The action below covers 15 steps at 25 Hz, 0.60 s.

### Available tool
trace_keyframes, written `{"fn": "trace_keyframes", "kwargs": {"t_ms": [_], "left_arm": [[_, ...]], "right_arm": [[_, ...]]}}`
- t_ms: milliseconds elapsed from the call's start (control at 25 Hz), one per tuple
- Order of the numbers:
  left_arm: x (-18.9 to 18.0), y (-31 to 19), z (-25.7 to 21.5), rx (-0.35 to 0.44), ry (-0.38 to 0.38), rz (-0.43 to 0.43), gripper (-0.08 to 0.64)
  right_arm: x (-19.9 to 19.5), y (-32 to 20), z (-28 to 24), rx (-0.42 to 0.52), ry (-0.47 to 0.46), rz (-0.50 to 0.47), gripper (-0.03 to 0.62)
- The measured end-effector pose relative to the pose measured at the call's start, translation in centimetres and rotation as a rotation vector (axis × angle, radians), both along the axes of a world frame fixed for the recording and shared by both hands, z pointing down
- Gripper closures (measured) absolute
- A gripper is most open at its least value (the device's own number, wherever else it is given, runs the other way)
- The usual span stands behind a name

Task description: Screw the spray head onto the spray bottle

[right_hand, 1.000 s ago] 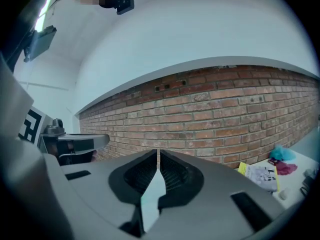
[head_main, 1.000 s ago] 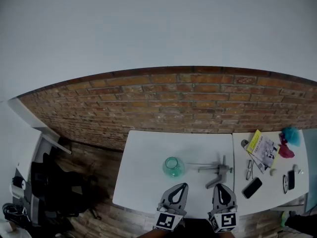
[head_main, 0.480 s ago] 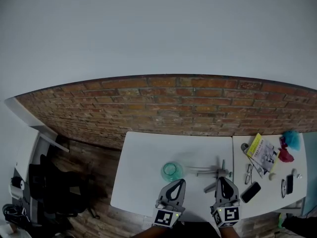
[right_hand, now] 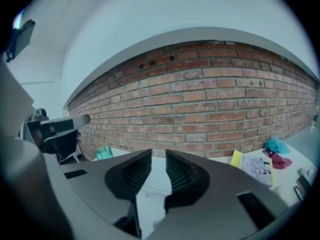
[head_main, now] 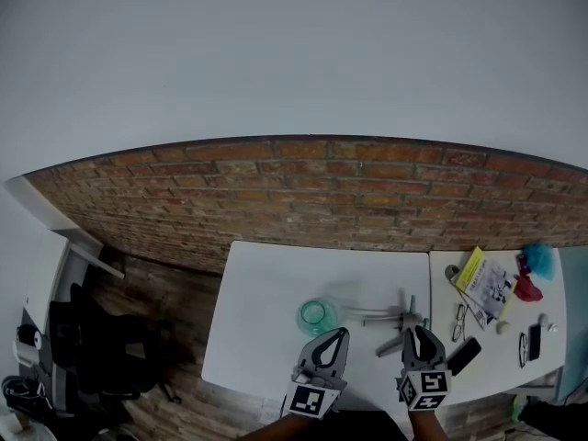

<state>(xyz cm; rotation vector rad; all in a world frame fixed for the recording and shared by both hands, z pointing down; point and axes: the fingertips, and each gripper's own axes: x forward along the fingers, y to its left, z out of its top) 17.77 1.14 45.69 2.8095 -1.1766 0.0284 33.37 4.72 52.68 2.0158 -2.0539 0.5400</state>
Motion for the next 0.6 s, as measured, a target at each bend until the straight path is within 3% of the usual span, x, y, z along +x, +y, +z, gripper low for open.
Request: {"fn": "trace_keyframes", "kwargs": {"t_ms": [80,120,240,440,600], "left_arm": [[0.2,0.0,0.0,-0.003,0.0,0.001,0.561],[0.3,-0.1,0.0,-0.006,0.002,-0.001,0.561],[0.5,-0.3,0.1,-0.011,0.0,-0.009,0.561],[0.1,-0.5,0.5,-0.015,-0.018,-0.019,0.561],[-0.3,-0.8,0.7,-0.024,-0.022,-0.041,0.561]], "right_arm": [[0.8,0.1,2.5,-0.096,-0.025,-0.004,0.432],[1.2,0.2,3.7,-0.142,-0.028,-0.007,0.419],[2.5,0.4,7.5,-0.268,-0.026,-0.001,0.391],[4.1,0.5,14.0,-0.466,-0.1,0.02,0.37],[5.1,0.3,18.4,-0.591,-0.09,-0.003,0.37]]}}
